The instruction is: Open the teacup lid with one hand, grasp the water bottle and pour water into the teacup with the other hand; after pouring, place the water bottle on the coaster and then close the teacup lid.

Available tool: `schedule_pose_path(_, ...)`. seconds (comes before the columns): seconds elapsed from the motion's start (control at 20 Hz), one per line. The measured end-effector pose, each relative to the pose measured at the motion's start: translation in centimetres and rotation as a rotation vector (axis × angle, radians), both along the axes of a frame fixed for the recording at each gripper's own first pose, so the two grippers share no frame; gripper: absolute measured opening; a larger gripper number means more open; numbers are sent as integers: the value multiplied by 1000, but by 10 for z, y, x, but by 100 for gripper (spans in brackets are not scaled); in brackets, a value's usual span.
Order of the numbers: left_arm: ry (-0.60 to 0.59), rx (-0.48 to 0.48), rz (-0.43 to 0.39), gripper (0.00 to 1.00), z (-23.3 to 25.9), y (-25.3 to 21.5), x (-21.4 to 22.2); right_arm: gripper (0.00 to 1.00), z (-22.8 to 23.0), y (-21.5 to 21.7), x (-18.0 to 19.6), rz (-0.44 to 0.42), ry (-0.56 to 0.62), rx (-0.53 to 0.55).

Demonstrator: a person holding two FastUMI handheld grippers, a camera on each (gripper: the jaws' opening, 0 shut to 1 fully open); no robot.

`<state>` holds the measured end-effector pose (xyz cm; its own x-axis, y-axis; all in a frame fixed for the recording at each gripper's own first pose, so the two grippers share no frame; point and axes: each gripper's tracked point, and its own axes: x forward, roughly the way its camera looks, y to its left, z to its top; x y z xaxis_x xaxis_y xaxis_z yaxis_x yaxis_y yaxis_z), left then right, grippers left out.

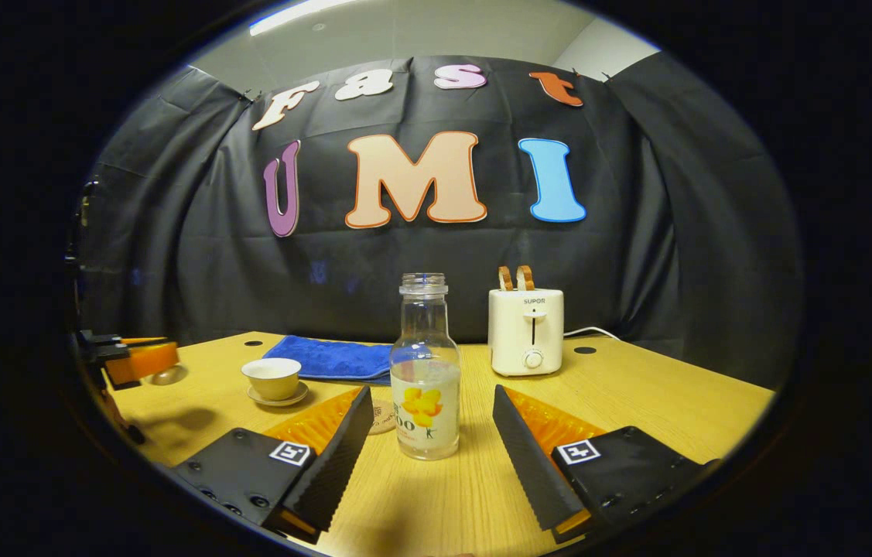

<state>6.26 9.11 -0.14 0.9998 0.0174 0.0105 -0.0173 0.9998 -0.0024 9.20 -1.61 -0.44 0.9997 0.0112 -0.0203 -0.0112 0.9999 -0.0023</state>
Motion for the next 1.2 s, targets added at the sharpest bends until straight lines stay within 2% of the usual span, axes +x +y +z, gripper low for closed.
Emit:
schedule_pose_path(0.25,-2,0,-3,25,0,5,-23,97,-6,6,34,-18,35,0)
schedule_pose_path(0.7,-1,0,-5,25,-2,3,-25,98,-15,7,78,-59,77,1)
schedule_pose_path(0.8,-1,0,-5,25,-2,4,-25,81,-12,7,78,-68,73,-9)
schedule_pose_path(1.0,0,1,-14,25,-2,1,-24,77,-16,8,79,-78,89,-35)
schedule_pose_path(1.1,-2,2,-48,24,-2,-7,-24,72,-15,13,82,-61,91,-46)
schedule_pose_path(1.2,0,0,-78,25,-3,-11,-23,73,-15,17,85,-41,90,-81)
